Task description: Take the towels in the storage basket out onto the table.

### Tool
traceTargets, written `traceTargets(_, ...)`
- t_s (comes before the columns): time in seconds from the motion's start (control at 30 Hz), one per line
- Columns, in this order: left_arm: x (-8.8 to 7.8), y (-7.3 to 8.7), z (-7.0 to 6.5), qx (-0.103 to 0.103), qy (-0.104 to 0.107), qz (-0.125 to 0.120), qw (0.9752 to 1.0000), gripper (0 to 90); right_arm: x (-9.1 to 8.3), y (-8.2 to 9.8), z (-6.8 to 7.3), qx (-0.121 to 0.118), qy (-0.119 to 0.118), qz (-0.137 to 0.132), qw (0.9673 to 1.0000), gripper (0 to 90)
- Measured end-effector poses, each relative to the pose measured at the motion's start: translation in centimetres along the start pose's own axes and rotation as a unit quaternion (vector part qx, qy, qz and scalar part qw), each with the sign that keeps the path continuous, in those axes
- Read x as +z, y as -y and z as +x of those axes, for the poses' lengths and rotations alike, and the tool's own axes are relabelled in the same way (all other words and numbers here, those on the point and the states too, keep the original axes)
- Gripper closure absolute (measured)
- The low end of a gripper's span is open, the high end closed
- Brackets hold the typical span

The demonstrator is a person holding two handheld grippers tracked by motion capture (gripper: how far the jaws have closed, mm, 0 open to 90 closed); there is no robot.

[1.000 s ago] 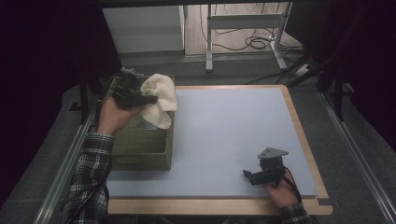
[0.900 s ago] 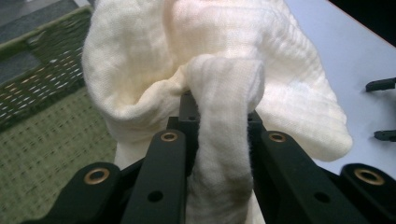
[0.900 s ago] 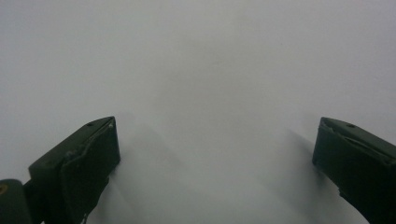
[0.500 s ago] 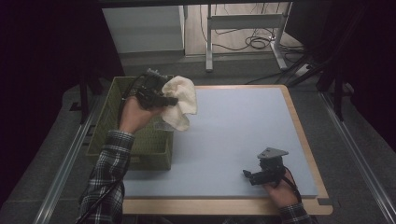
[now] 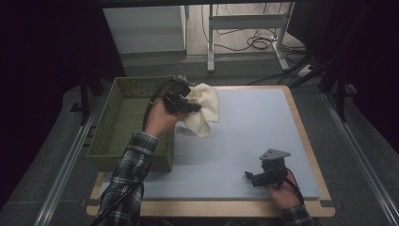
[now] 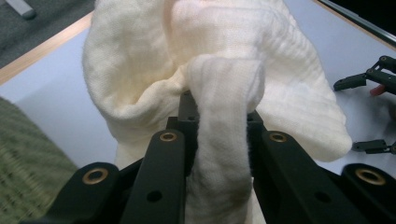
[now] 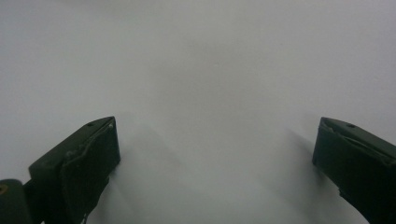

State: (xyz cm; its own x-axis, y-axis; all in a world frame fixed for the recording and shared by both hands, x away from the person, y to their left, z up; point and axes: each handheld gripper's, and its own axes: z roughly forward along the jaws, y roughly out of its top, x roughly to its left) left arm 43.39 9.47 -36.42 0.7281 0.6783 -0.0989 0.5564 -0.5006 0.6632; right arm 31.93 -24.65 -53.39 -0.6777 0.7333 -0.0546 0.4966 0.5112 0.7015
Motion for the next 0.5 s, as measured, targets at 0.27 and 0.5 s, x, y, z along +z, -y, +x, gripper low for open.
traceTargets(0.27,2.7,-0.7,-2.2,0.012,0.002,0.007,0.9999,77.8,0.0,0.0,0.0,0.001,0.000,0.000,1.0000,0.7)
traceTargets(0.5,5.2,-0.8,-4.1,0.021,0.011,0.015,0.9996,77.8,0.0,0.0,0.0,0.001,0.000,0.000,1.0000,0.7)
